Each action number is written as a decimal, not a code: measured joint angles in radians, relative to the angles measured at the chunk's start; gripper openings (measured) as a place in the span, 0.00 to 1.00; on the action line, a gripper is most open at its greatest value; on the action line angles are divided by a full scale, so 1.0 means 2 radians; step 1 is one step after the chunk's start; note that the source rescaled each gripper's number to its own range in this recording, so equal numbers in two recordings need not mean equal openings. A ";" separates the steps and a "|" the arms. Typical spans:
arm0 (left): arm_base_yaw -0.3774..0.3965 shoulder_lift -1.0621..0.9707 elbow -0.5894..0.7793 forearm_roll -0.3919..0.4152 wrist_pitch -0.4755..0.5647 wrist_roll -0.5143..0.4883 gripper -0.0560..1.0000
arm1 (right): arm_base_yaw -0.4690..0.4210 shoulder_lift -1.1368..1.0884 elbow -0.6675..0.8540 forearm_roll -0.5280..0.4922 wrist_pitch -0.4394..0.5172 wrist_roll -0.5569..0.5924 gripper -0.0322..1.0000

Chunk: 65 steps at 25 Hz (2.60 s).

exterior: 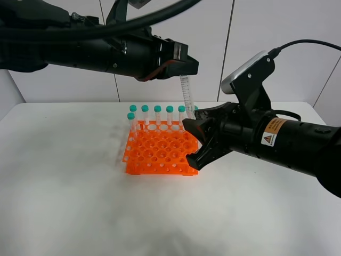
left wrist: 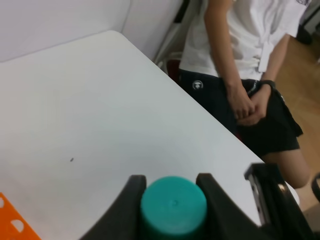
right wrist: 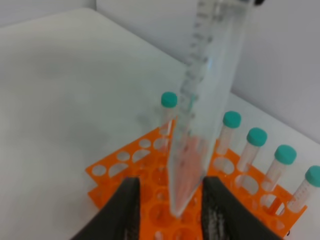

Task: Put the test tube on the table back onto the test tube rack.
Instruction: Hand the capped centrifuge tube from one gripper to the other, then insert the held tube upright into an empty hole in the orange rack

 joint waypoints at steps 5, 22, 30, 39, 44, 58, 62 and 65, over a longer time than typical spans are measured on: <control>0.000 0.000 0.000 -0.001 -0.006 0.000 0.05 | 0.000 0.000 0.000 -0.001 0.008 -0.001 0.22; 0.000 0.000 0.000 -0.001 -0.014 0.040 0.05 | -0.075 0.000 0.000 0.011 0.118 -0.021 0.52; 0.000 0.000 0.000 0.000 -0.014 0.073 0.05 | -0.132 0.000 -0.002 0.018 0.177 -0.014 0.76; 0.000 0.000 0.000 0.000 -0.014 0.077 0.05 | -0.179 0.000 -0.002 -0.018 0.191 -0.006 1.00; 0.000 0.000 0.000 0.000 -0.014 0.077 0.05 | -0.215 0.000 -0.002 -0.055 0.229 0.001 1.00; 0.000 0.000 0.000 0.000 -0.006 0.077 0.05 | -0.346 0.000 -0.002 -0.059 0.234 0.110 1.00; 0.000 0.000 0.000 0.000 -0.005 0.077 0.05 | -0.348 0.000 -0.002 -0.059 0.232 0.110 1.00; 0.000 0.000 0.000 0.000 -0.005 0.077 0.05 | -0.348 0.000 -0.002 -0.059 0.218 0.110 1.00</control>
